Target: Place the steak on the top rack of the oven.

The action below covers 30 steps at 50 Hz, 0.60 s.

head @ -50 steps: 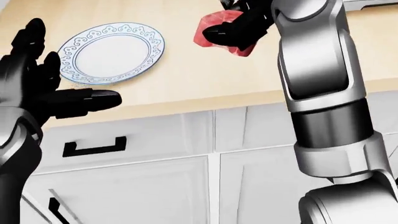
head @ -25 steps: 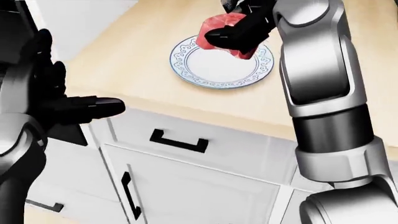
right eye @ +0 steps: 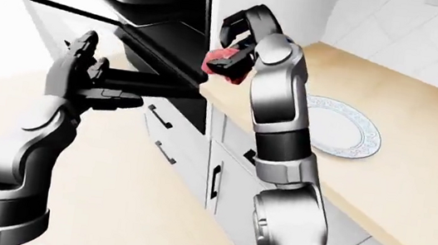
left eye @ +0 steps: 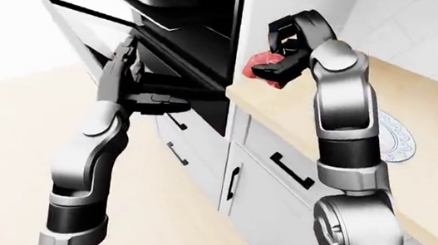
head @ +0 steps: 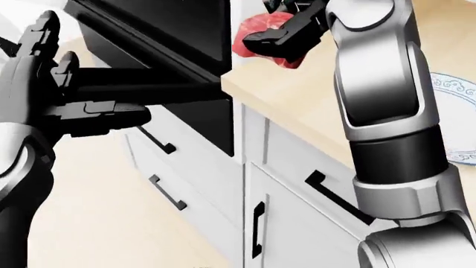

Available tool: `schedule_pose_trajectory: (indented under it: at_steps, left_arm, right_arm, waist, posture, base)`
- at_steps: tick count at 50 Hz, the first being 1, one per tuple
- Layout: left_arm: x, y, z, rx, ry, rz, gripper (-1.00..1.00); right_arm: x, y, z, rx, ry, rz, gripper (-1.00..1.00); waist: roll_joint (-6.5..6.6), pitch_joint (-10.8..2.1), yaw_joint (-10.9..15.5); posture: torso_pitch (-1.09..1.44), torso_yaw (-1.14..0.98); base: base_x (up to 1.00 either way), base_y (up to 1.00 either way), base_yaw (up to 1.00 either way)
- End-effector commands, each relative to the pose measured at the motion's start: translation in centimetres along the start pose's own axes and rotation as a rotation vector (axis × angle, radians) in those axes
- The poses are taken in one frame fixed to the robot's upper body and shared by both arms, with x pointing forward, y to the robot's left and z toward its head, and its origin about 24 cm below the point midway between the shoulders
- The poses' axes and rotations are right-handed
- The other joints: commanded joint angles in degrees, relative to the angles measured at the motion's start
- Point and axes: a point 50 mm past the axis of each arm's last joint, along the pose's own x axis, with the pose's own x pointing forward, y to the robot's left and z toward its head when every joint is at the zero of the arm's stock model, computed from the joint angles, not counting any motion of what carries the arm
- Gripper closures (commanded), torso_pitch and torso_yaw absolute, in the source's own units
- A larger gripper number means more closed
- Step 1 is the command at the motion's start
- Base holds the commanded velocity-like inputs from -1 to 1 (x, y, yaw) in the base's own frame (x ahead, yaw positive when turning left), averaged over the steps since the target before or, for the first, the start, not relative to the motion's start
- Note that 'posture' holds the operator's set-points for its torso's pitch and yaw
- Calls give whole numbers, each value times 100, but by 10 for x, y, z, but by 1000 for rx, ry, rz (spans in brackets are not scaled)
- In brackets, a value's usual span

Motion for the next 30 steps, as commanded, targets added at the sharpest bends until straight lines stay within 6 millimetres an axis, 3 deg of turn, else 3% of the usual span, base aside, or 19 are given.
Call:
schedule_pose_trajectory:
  at_steps: [1,3,6,12,14,15,16,17,19,21,27,28,29,30]
  left_arm:
    - [0,10,13,10,-54,52,-100]
    - [-1,10,14,10,-54,52,-100]
    - [0,10,13,10,-54,52,-100]
    - [-1,10,12,12,-52,52,-100]
    - [-1,10,12,13,-52,52,-100]
    - [-1,10,13,13,-52,52,-100]
    - [-1,10,12,13,-52,52,-100]
    - [-1,9,13,13,-52,51,-100]
    - [0,9,13,13,-53,51,-100]
    - [0,9,14,13,-54,50,-100]
    - [-1,9,13,13,-52,50,-100]
    - [-1,9,13,13,-52,50,-100]
    - [-1,9,13,12,-52,49,-100]
    - [-1,9,13,13,-52,49,-100]
  right_arm:
    - [-7,-7,25,-19,-99,-35,100]
    - [-7,-6,24,-19,-98,-34,100]
    - [-6,-6,23,-19,-98,-32,100]
    - [-6,-2,18,-18,-92,-25,100]
    - [-6,-2,18,-18,-92,-24,100]
    - [-6,-2,18,-19,-92,-25,100]
    - [-6,-2,19,-20,-92,-23,100]
    - [-6,-3,19,-21,-92,-23,100]
    - [-6,-3,19,-22,-91,-24,100]
    - [-6,-2,18,-22,-91,-23,100]
    - [-6,-2,19,-23,-92,-23,100]
    - [-6,-2,19,-23,-93,-24,100]
    - [-7,-3,19,-21,-94,-23,100]
    - [-7,-3,19,-21,-95,-22,100]
  waist:
    - [-33,-145,110]
    - [40,-210,121]
    - [234,-157,95]
    - [722,-150,33]
    - [1011,-224,39]
    - [1013,-314,37]
    - [935,-232,85]
    - [923,-219,127]
    - [761,-270,191]
    - [621,-225,221]
    - [255,-111,124]
    - [129,-124,122]
    - [-78,-198,119]
    - [-55,-304,133]
  posture:
    - [0,0]
    - [0,0]
    - [0,0]
    - [0,0]
    - [0,0]
    - [0,0]
    - [0,0]
    - [0,0]
    - [0,0]
    - [0,0]
    - [0,0]
    - [0,0]
    - [0,0]
    - [0,0]
  base:
    - [0,0,100]
    - [0,0,100]
    - [0,0,100]
    - [0,0,100]
    - [0,0,100]
    - [0,0,100]
    - [0,0,100]
    - [0,0,100]
    - [0,0,100]
    - [0,0,100]
    - [0,0,100]
    - [0,0,100]
    - [0,0,100]
    - [0,0,100]
